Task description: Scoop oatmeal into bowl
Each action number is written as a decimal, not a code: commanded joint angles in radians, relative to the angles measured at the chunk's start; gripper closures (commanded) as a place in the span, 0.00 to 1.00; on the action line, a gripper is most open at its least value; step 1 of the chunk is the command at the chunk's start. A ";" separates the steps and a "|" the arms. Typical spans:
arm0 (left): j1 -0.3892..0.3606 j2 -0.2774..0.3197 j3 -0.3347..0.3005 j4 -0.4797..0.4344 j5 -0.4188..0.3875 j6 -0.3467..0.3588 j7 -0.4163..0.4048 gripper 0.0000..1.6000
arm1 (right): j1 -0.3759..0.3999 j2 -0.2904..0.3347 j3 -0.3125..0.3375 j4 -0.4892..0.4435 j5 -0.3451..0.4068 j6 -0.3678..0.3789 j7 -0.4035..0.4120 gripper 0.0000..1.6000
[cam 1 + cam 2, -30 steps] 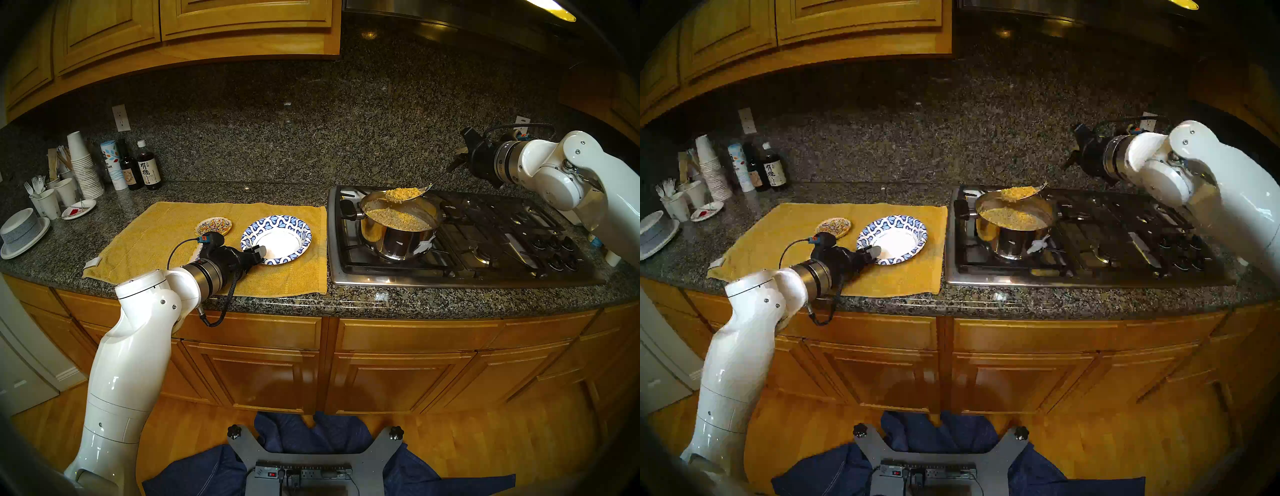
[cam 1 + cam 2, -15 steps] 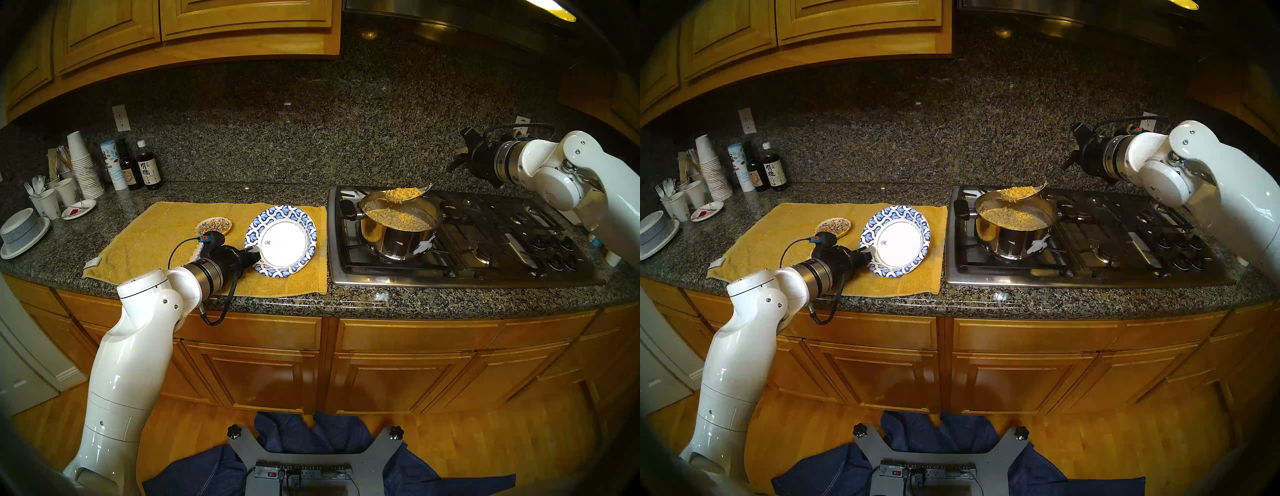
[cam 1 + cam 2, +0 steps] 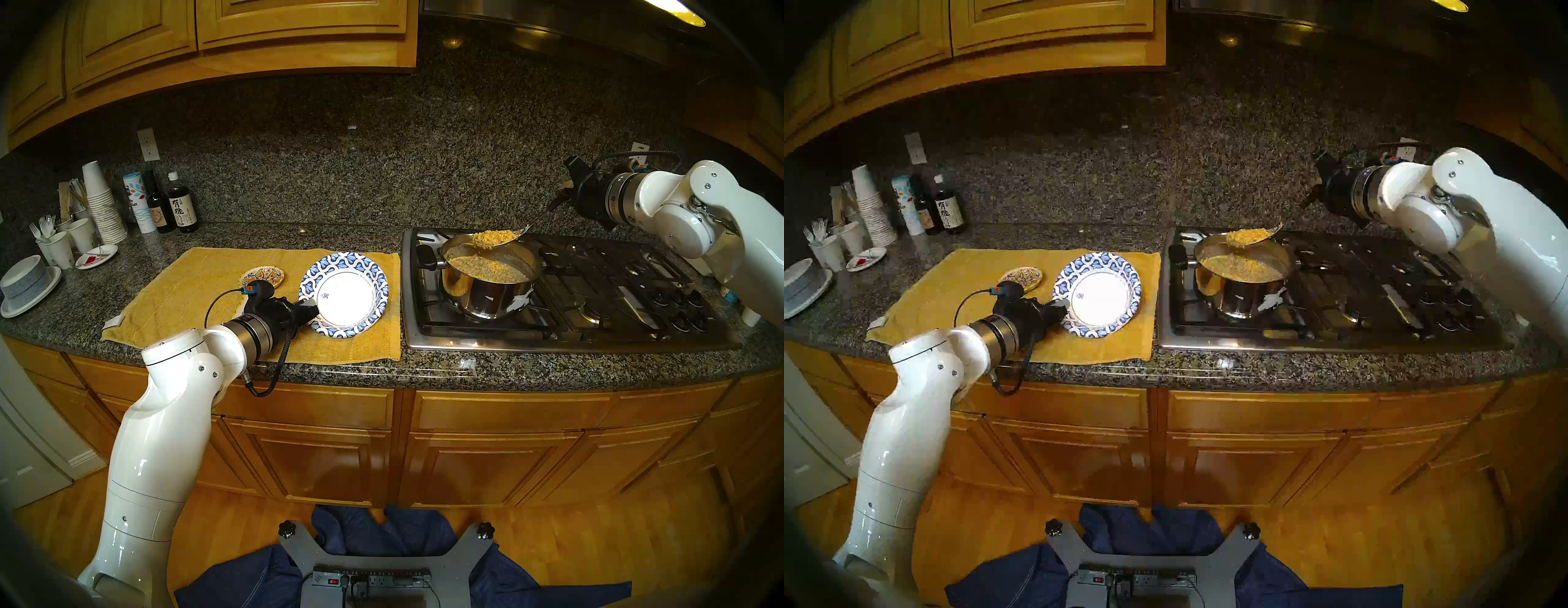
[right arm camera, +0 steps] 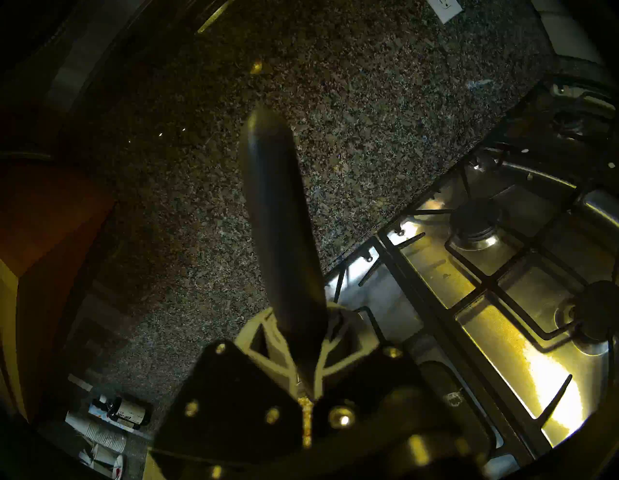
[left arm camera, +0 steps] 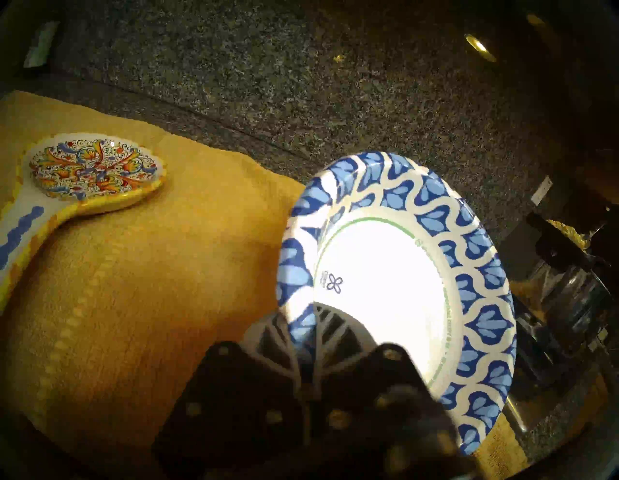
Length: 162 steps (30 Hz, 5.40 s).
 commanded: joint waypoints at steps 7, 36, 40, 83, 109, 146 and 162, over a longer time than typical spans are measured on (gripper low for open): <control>-0.068 -0.026 -0.040 -0.093 -0.043 0.034 0.042 1.00 | 0.041 -0.001 0.039 -0.002 -0.008 -0.008 0.015 1.00; -0.278 -0.121 -0.110 -0.095 -0.239 0.238 0.265 1.00 | 0.040 -0.002 0.036 -0.002 -0.006 -0.007 0.011 1.00; -0.309 -0.120 -0.107 -0.091 -0.263 0.263 0.296 1.00 | 0.040 -0.002 0.036 -0.002 -0.006 -0.007 0.011 1.00; -0.608 -0.202 -0.069 0.073 -0.536 0.278 0.625 1.00 | 0.042 -0.002 0.034 -0.002 -0.006 -0.007 0.011 1.00; -0.637 -0.211 0.034 0.101 -0.867 0.278 0.923 1.00 | 0.042 -0.002 0.034 -0.002 -0.006 -0.007 0.011 1.00; -0.703 -0.052 0.206 0.257 -1.061 0.278 0.942 1.00 | 0.041 -0.002 0.033 -0.002 -0.005 -0.007 0.010 1.00; -0.749 0.015 0.271 0.294 -1.152 0.275 0.942 1.00 | 0.042 -0.002 0.033 -0.002 -0.005 -0.007 0.011 1.00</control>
